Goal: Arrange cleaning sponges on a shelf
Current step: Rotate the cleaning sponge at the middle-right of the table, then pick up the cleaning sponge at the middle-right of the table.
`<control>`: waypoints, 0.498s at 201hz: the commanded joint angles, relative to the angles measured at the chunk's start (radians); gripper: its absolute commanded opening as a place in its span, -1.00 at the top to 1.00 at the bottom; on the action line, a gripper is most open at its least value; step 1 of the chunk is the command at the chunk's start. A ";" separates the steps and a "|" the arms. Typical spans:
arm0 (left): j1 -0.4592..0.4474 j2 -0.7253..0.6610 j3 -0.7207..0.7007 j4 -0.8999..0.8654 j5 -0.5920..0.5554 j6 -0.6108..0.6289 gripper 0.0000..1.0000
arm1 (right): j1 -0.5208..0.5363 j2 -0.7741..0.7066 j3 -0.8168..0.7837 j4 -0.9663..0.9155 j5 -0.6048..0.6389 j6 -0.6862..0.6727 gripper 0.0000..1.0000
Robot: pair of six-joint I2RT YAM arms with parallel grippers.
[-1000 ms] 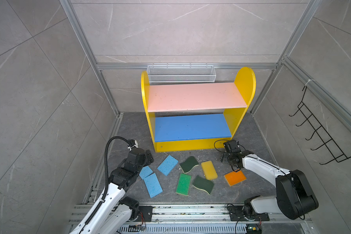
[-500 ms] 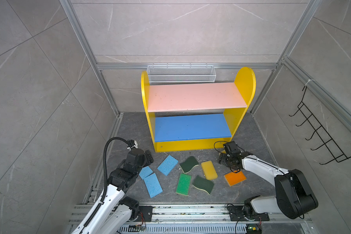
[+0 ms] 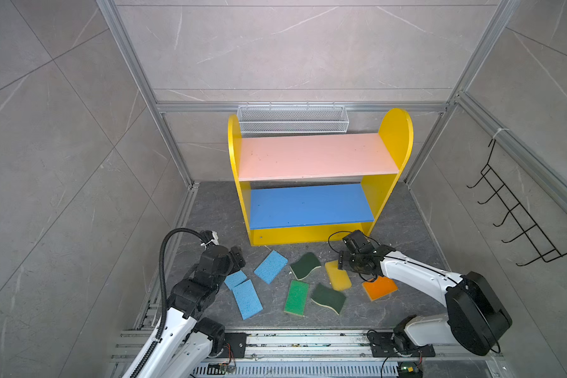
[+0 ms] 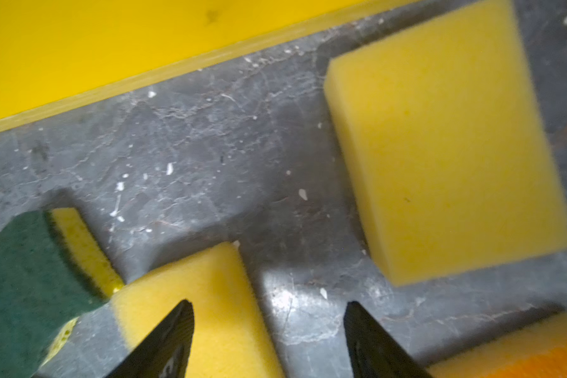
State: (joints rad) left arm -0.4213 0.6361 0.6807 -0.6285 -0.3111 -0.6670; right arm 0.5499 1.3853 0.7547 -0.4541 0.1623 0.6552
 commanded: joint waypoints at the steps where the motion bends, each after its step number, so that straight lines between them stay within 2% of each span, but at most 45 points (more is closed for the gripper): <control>1: -0.004 -0.010 -0.001 -0.020 0.010 -0.021 -0.63 | 0.002 -0.069 0.025 -0.097 0.095 -0.007 -0.57; 18: -0.004 -0.009 -0.003 -0.028 0.014 -0.028 -0.63 | 0.002 -0.110 0.036 -0.156 0.170 -0.018 -0.65; 49: -0.004 -0.011 -0.008 -0.031 0.017 -0.044 -0.63 | 0.001 -0.135 0.053 -0.224 0.330 -0.055 -0.98; 56: -0.004 -0.009 -0.009 -0.031 0.018 -0.044 -0.63 | -0.001 -0.132 0.055 -0.225 0.360 -0.066 -0.98; 100: -0.004 0.004 -0.004 -0.035 0.018 -0.051 -0.64 | -0.068 -0.079 0.067 -0.162 0.293 -0.095 -0.98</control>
State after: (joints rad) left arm -0.4213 0.6327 0.6746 -0.6594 -0.3038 -0.7010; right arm 0.5129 1.2675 0.7921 -0.6167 0.4438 0.5892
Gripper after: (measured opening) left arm 0.818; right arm 0.992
